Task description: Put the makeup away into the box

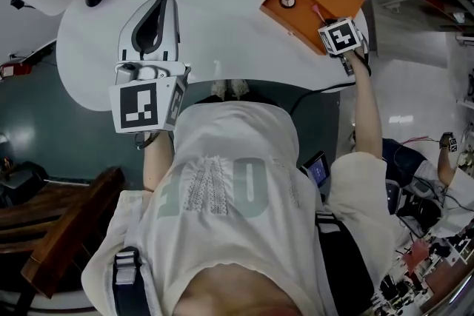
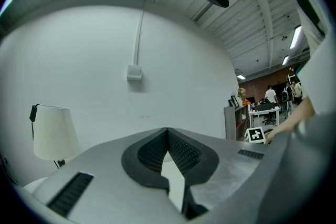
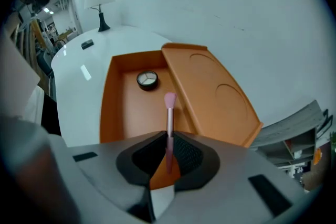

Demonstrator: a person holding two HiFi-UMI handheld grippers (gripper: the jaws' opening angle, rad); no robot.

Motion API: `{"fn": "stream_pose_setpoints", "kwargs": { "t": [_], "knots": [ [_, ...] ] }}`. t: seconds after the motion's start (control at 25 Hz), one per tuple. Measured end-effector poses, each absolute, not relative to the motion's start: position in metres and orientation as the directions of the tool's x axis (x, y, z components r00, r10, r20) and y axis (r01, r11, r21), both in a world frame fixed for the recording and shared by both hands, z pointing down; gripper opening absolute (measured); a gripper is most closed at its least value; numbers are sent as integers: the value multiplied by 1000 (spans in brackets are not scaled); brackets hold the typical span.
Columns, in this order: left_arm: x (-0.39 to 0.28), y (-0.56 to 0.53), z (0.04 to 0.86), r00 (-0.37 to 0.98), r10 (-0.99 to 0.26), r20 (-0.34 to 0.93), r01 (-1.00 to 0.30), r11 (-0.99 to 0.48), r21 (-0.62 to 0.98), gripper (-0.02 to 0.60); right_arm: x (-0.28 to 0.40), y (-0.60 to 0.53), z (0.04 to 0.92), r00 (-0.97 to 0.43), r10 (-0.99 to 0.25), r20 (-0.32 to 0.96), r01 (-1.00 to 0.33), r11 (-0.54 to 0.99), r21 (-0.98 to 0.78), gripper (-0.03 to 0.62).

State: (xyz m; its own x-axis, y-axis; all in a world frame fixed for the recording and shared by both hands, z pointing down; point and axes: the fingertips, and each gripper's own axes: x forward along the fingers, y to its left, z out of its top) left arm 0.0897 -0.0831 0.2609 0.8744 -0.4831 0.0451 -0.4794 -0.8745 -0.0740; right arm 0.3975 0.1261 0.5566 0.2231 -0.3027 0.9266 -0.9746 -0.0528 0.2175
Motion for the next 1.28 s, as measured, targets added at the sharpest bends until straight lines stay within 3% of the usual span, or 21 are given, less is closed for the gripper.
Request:
{"fn": "stream_pose_setpoints", "kwargs": {
  "t": [0.24, 0.48, 0.8, 1.16, 1.24, 1.28],
  "knots": [
    [91, -82, 261, 875, -481, 52, -476, -875, -87, 6, 407, 137, 569, 283, -177, 943, -959, -81, 272, 51],
    [90, -85, 259, 875, -482, 45, -477, -874, -91, 6, 400, 124, 570, 291, -217, 932, -956, -35, 291, 52],
    [90, -86, 260, 875, -483, 44, -478, -874, -80, 6, 398, 140, 562, 310, -194, 931, -950, -95, 297, 115],
    [93, -85, 258, 879, -474, 38, -471, -879, -80, 6, 387, 106, 526, 274, -364, 890, -961, -62, 270, 117],
    [93, -85, 255, 879, -476, 28, -473, -878, -78, 6, 383, 90, 498, 269, -464, 844, -961, -75, 265, 113],
    [92, -86, 254, 877, -479, 24, -477, -876, -74, 6, 380, 79, 478, 270, -535, 801, -961, -94, 261, 74]
  ]
}}
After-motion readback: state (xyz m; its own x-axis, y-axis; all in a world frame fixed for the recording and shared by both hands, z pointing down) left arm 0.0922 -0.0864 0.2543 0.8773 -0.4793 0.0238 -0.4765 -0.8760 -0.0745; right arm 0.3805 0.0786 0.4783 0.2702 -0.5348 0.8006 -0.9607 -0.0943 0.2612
